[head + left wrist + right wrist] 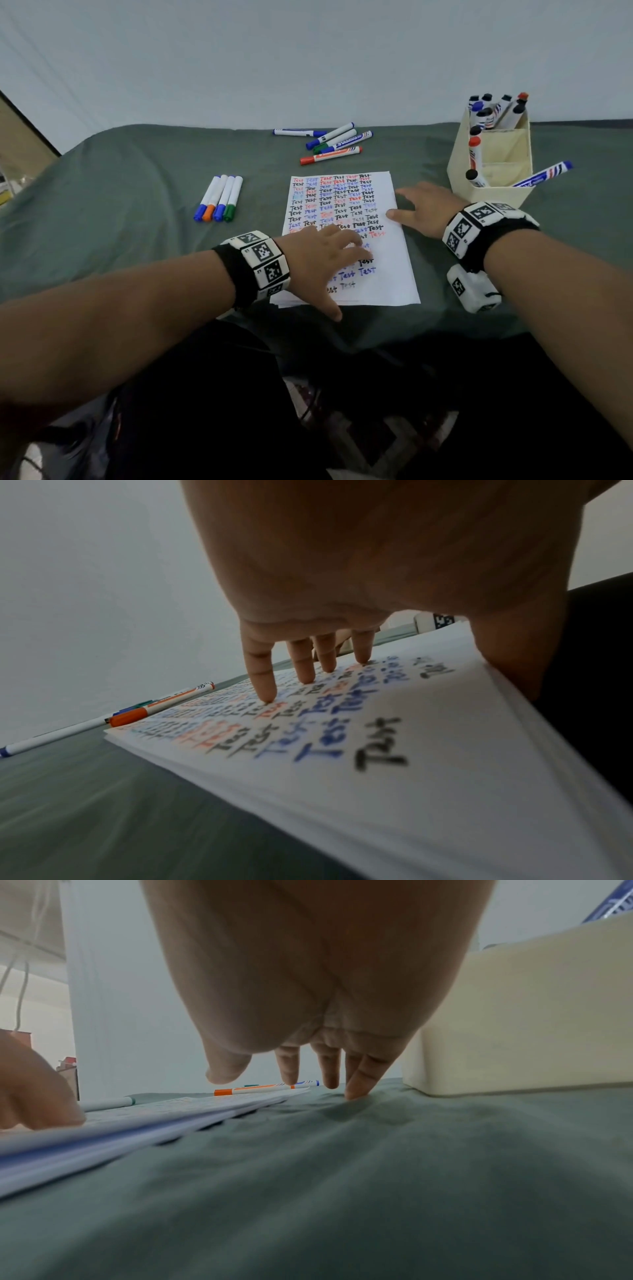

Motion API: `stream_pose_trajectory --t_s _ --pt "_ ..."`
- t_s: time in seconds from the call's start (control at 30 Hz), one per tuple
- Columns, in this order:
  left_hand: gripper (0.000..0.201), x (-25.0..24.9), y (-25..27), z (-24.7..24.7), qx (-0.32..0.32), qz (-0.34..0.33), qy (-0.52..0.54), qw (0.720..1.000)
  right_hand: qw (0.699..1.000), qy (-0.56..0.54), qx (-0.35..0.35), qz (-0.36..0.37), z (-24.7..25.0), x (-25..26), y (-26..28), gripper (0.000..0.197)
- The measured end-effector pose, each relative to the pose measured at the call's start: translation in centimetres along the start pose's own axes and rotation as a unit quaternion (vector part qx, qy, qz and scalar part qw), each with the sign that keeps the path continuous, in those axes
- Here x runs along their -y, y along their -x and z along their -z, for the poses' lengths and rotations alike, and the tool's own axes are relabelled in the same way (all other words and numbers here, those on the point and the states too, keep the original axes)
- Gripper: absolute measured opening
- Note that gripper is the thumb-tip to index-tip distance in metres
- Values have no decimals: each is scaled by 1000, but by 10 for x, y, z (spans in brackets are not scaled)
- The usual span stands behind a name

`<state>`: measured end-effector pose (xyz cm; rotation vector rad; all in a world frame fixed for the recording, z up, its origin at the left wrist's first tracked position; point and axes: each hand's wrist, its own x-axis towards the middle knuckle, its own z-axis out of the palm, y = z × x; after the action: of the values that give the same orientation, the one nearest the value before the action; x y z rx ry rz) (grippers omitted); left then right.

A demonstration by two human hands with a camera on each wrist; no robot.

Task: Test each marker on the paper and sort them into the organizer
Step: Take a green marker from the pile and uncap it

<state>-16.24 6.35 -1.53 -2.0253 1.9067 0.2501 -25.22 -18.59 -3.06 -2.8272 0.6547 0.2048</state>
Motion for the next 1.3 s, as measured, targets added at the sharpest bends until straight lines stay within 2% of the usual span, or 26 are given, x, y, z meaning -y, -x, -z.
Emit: stream_pose_trajectory --t_s 0.17,0.47,0.63,0.73,0.87,1.0,1.13,1.3 --pt "102 3 -2 5 4 -5 33 999 1000 16 -6 6 -1 1 0 62" --pt "95 12 -7 17 33 -3 75 997 1000 11 -4 -6 -4 0 -2 72" --pt "80 8 -2 16 13 -27 88 996 1000 16 -6 0 -5 1 -3 72" --pt "79 2 -1 12 -3 -36 65 997 1000 16 -3 2 -5 1 -3 73" --pt "83 5 -2 13 2 -7 59 998 1000 22 1 2 -6 1 -3 73" --pt "73 17 -5 15 -7 22 56 998 1000 18 5 -3 -6 1 -3 73" --pt "73 26 -11 14 -9 55 63 996 1000 13 6 -4 -6 0 -3 71" --pt "64 35 -19 7 -41 67 46 996 1000 24 16 3 -6 1 -4 75"
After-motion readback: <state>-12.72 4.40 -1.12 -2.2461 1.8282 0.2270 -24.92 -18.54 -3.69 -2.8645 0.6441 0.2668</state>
